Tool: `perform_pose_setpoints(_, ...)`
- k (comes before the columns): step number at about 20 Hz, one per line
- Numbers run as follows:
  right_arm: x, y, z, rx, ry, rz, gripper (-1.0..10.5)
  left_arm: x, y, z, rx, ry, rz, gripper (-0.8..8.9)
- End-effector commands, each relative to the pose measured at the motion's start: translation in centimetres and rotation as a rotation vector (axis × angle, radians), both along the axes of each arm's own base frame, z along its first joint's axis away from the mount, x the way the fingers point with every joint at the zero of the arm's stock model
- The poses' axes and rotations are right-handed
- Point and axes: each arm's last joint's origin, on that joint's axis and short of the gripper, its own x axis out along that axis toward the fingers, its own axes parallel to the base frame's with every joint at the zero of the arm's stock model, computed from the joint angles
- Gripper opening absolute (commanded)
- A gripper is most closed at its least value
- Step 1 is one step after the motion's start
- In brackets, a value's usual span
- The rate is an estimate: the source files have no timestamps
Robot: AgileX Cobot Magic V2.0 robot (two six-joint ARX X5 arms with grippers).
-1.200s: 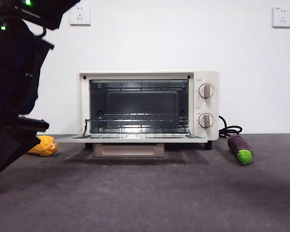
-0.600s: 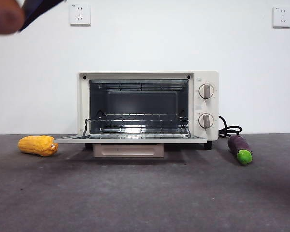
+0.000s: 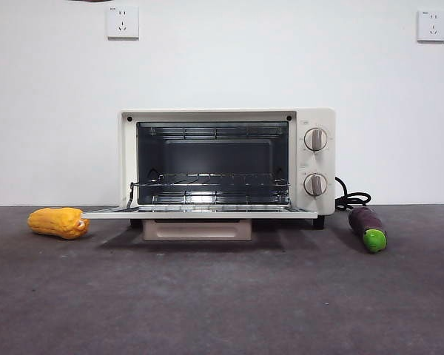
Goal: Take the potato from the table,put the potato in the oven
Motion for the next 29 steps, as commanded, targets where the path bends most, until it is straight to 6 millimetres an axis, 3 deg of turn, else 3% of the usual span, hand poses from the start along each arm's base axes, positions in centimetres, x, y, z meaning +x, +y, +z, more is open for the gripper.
perform_pose_setpoints(1, -0.9, -3.4, -2.1, -0.143, 0.038, -0.077, 0.9, -0.2, 0.2, 0.0, 0.003, -0.013, -0.002, -0.06)
perform_pose_setpoints(5, -1.6, -8.3, -3.0, -0.178, -0.002, -0.222, 0.9, -0.2, 0.2, 0.0, 0.003, -0.013, -0.002, -0.06)
perform_pose_setpoints(9, -1.7, -10.3, -4.8, 0.009, -0.033, -0.238, 0.9, -0.1, 0.3, 0.0, 0.011, -0.021, 0.028, -0.06)
perform_pose_setpoints(17, 0.6, -9.9, -12.8, 0.193, -0.067, -0.326, 0.9, 0.1, 0.2, -0.2, 0.052, -0.033, 0.063, -0.05)
perform_pose_setpoints(21, 2.7, -10.9, -12.9, 0.298, -0.114, -0.423, 0.9, 1.5, -1.1, -2.0, 0.119, 0.037, 0.061, -0.05)
perform_pose_setpoints(24, 4.7, -11.6, -12.6, 0.37, -0.159, -0.466, 0.9, 3.0, -2.6, -4.5, 0.171, 0.138, 0.075, -0.05)
perform_pose_setpoints(29, 8.0, -11.4, -15.0, 0.392, -0.162, -0.474, 0.9, 4.6, -4.2, -7.9, 0.219, 0.265, 0.107, -0.05)
